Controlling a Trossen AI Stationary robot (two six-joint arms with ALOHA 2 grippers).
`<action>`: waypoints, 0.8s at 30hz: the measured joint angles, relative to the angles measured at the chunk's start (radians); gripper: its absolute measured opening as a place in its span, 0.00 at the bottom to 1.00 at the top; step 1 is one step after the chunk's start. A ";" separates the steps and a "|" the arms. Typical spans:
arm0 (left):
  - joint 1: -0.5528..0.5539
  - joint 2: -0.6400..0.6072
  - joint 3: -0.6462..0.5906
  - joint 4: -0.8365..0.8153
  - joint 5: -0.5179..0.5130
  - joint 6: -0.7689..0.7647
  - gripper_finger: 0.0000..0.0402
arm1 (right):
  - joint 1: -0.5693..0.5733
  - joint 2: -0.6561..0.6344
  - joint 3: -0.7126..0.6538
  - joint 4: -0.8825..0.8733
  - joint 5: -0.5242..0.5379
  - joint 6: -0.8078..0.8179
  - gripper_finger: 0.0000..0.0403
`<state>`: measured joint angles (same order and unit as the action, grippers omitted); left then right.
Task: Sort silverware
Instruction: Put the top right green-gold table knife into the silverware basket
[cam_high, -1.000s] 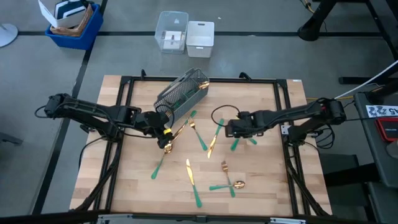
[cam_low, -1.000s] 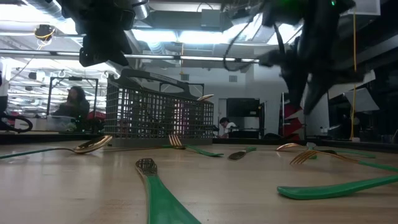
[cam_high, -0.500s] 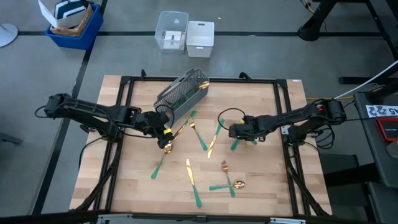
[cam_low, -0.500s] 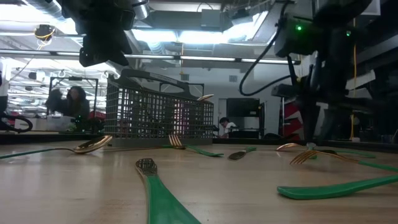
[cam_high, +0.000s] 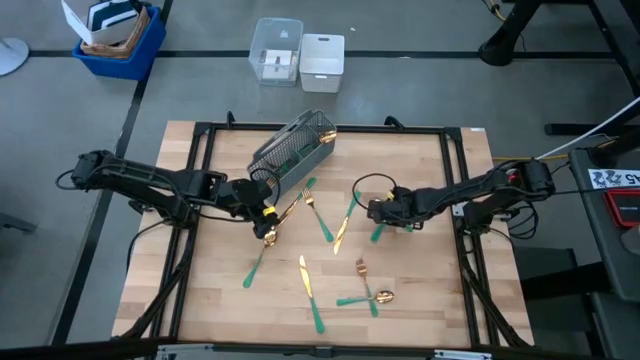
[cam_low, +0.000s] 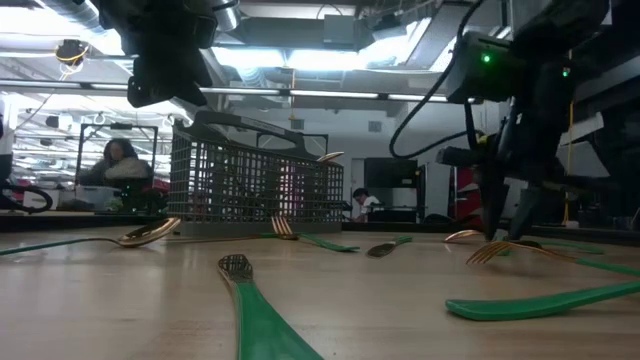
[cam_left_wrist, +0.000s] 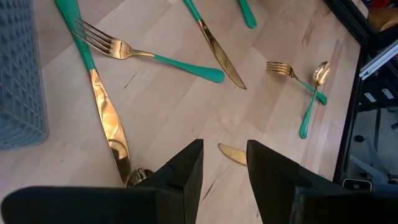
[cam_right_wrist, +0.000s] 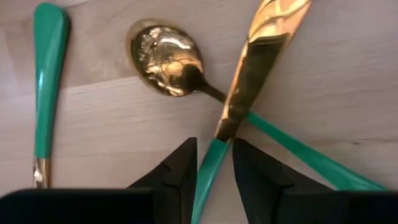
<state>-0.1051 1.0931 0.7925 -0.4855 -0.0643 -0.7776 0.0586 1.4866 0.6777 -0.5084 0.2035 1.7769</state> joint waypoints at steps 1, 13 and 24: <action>0.000 0.000 0.000 -0.001 0.000 0.000 0.28 | 0.000 -0.001 -0.009 0.015 0.004 0.001 0.27; 0.000 0.000 0.000 -0.002 0.000 0.004 0.28 | 0.002 0.014 -0.015 0.010 0.031 -0.001 0.11; 0.000 0.000 0.000 -0.002 0.000 0.027 0.28 | 0.000 0.014 -0.013 0.012 0.017 -0.028 0.09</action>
<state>-0.1051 1.0931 0.7921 -0.4873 -0.0639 -0.7509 0.0586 1.5004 0.6648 -0.4969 0.2206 1.7485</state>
